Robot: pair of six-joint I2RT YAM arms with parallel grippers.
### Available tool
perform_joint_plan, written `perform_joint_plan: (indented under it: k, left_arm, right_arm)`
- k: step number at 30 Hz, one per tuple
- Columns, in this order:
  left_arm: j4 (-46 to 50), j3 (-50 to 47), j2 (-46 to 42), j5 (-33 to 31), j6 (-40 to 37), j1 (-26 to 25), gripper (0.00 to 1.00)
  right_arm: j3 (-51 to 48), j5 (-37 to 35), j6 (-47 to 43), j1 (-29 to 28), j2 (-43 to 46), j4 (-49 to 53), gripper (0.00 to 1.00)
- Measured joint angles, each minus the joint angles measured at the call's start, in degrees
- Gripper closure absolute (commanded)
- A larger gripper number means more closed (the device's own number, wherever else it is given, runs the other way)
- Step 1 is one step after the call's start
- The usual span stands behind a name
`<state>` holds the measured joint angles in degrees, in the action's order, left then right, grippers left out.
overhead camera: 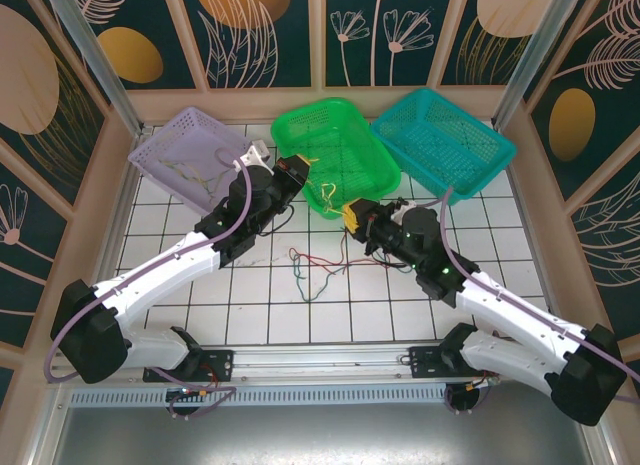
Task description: Untangle the cables
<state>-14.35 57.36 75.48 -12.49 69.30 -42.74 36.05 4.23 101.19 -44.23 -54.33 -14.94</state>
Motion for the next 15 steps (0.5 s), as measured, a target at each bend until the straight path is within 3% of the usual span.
perform_joint_plan:
  k: [1,9,15]
  left_arm:
    - [-0.17,-0.20,0.00,0.00,0.02,0.00,1.00]
    - [-3.63,-2.47,-0.09,-1.51,-2.01,0.42,1.00]
    - [-14.62,-2.08,-0.09,-0.42,-9.97,5.97,1.00]
  right_arm:
    - [0.02,-0.13,0.09,0.02,-0.26,-0.35,1.00]
    - [0.66,0.94,-2.80,0.31,-0.22,4.76,1.00]
    - [-3.80,2.67,-6.82,0.48,7.72,15.04,1.00]
